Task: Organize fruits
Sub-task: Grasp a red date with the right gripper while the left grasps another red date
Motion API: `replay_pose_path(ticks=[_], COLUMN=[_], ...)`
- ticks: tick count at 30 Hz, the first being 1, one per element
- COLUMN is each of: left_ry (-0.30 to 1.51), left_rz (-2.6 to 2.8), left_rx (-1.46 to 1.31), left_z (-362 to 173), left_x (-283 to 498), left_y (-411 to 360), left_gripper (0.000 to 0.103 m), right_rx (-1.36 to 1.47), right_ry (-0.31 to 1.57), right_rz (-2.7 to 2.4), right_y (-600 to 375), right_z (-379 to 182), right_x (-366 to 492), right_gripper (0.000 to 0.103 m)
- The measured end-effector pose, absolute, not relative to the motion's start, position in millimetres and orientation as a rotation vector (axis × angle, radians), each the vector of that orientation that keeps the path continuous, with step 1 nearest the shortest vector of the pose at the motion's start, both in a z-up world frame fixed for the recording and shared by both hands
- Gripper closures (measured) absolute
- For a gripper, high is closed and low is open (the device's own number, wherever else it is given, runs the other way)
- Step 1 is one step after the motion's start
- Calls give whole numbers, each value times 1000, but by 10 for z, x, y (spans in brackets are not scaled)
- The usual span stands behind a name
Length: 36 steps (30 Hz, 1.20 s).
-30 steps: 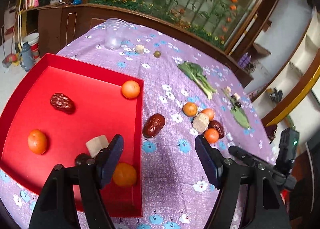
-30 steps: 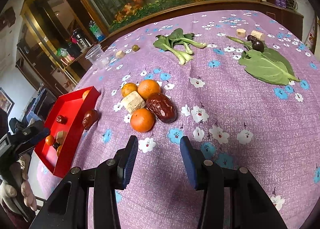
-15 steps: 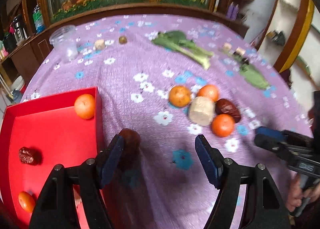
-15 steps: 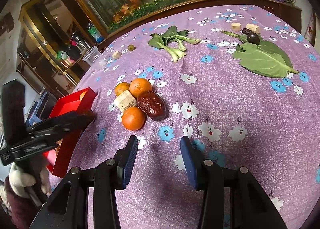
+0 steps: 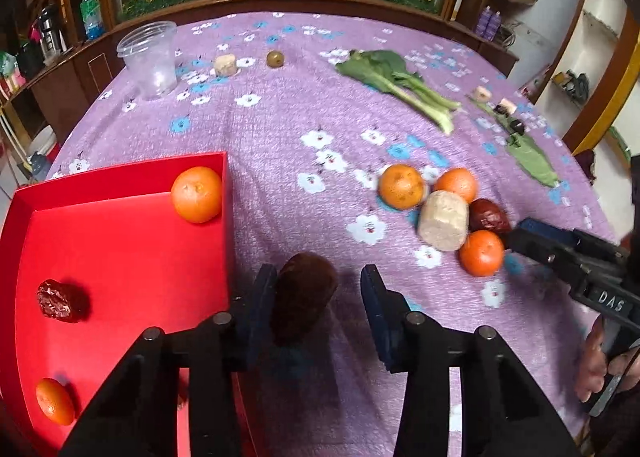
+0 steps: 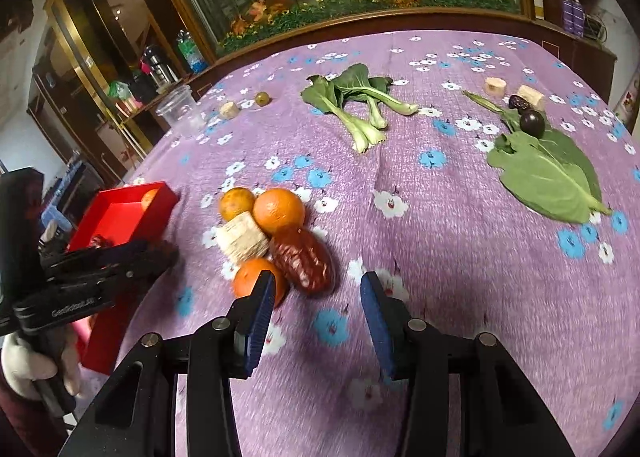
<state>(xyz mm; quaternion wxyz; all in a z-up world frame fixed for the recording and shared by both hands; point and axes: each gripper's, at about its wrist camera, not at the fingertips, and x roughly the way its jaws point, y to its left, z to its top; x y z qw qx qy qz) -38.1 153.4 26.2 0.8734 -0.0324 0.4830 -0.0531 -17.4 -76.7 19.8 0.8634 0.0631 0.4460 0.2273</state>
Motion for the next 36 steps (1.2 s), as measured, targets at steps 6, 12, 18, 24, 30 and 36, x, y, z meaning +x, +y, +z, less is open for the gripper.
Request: replay_pose_path(ticks=[6, 12, 18, 24, 30, 36], left_ry=[1056, 1037, 1025, 1000, 957, 911], left_rz=[-122, -139, -156, -166, -156, -140], left_rx=[21, -18, -68, -116, -184, -254], left_z=[161, 174, 194, 263, 387, 517], left_x=[-272, -327, -407, -548, -746, -968], left_y=[1296, 1320, 1310, 1329, 1445, 1600], left_gripper=[46, 74, 74, 74, 74, 74], right_rx=[87, 101, 82, 96, 130, 136], right_ry=[933, 946, 953, 956, 940, 909], right_rz=[449, 449, 457, 473, 474, 489], right_y=[-663, -654, -577, -570, -655, -669], right_z=[158, 141, 100, 121, 198, 337], right_x=[-15, 101, 149, 108, -27, -213], right_gripper=[55, 55, 55, 68, 68, 68])
